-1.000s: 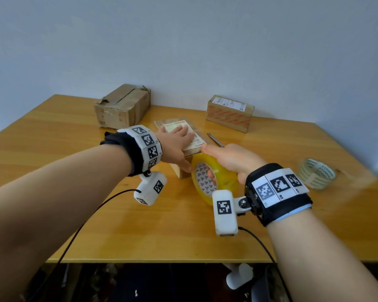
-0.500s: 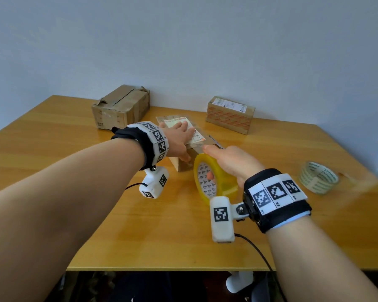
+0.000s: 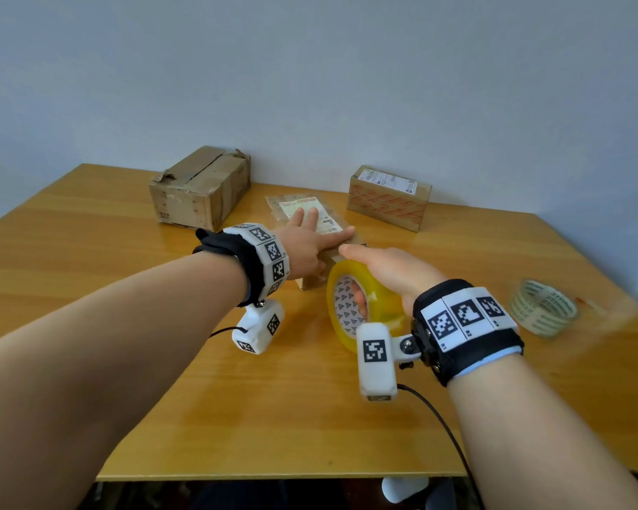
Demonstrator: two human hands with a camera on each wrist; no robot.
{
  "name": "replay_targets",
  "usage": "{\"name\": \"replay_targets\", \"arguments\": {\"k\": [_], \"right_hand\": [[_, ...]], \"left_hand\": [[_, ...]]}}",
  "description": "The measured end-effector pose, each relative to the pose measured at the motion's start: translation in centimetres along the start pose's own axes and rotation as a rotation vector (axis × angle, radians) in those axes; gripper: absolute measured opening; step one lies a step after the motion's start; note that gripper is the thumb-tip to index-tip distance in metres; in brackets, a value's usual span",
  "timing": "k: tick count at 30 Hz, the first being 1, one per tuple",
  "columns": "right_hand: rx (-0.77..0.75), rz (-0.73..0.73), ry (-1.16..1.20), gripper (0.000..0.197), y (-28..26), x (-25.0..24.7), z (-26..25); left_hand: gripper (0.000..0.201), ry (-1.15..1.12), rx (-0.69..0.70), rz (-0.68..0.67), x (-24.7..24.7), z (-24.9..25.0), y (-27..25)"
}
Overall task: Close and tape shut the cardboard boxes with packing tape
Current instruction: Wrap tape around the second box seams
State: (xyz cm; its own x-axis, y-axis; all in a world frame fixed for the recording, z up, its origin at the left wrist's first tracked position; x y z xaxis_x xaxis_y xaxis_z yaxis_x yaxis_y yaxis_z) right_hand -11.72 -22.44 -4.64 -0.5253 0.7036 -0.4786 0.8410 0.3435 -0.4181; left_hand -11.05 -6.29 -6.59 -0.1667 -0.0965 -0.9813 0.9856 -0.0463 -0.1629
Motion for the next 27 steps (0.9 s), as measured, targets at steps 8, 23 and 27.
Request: {"name": "replay_targets", "arguments": {"k": [8, 23, 27], "right_hand": [[0.038, -0.046, 0.13, 0.056, -0.6, 0.0, 0.7], [-0.028, -0.144, -0.042, 0.131, -1.0, -0.6, 1.5], [-0.015, -0.164, -0.019, 0.131, -1.0, -0.4, 1.7]], "left_hand": [[0.08, 0.02, -0.008, -0.017, -0.1, 1.3, -1.3], [0.076, -0.049, -0.036, -0.03, 0.4, 0.1, -1.0], [0.061, -0.041, 0.013, -0.024, 0.4, 0.2, -1.7]]}}
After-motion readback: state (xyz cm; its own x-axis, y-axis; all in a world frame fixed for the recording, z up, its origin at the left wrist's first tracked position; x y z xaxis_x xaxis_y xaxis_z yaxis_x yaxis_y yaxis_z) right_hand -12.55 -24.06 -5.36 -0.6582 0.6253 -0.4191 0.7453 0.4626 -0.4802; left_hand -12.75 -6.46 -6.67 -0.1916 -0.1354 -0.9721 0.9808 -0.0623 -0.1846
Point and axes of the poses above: each hand's wrist, its own y-axis towards the middle knuckle, its own x-axis out of the palm, z = x × y, the point moved 4 cm from there along y, towards the middle knuckle, and after that the axes turned 1 degree about -z, right-handed, at the moved point
